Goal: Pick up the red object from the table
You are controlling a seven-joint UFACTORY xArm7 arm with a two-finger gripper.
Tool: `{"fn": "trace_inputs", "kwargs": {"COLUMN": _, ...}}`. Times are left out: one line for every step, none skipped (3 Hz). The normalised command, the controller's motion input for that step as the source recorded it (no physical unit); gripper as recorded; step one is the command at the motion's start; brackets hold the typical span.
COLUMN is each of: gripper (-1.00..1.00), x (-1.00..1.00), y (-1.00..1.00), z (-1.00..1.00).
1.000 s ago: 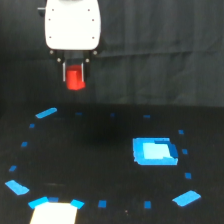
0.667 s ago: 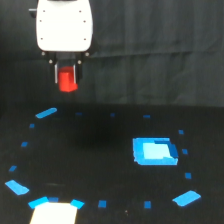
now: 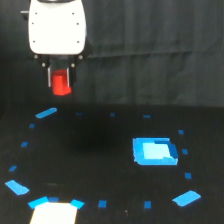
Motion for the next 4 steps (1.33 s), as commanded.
{"fn": "trace_inputs", "kwargs": {"gripper": -1.00, "x": -0.01, "y": -0.04, "z": 1.00}}
{"fn": "trace_inputs", "kwargs": {"gripper": -1.00, "x": 0.01, "y": -0.19, "z": 0.45}}
{"fn": "trace_inputs", "kwargs": {"gripper": -1.00, "x": 0.05, "y": -0.27, "z": 1.00}}
{"fn": "trace_inputs", "kwargs": {"gripper": -1.00, "x": -0.02, "y": -0.08, "z": 0.77}}
